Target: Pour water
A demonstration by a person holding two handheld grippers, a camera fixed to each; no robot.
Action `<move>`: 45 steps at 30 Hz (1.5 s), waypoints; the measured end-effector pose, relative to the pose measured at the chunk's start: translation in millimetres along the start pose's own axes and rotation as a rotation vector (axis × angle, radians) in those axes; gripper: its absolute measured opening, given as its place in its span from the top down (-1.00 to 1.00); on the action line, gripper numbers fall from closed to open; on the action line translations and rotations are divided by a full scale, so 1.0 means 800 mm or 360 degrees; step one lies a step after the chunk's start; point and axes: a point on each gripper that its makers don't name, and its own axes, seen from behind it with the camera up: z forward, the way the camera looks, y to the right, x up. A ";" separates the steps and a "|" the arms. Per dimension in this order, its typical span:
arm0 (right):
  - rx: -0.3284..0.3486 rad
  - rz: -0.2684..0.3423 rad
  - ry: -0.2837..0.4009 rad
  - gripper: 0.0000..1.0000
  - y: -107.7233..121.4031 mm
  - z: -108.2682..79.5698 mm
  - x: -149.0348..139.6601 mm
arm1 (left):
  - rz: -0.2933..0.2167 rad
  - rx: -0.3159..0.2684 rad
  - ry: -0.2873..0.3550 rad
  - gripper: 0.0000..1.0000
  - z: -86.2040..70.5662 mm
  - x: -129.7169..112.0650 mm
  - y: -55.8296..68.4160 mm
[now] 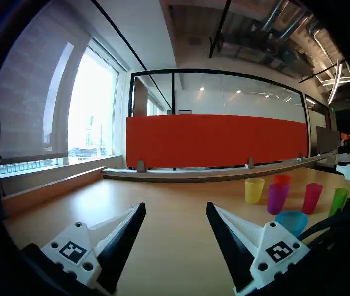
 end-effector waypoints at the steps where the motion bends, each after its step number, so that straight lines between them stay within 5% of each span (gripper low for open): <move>1: 0.0000 0.0000 0.0000 -0.99 0.000 0.000 0.000 | 0.0000 0.0000 0.0000 -0.82 0.000 0.000 0.000; 45: 0.0000 0.0001 0.0000 -0.99 0.000 0.000 0.001 | -0.0003 -0.0001 -0.0003 -0.82 0.001 0.006 -0.003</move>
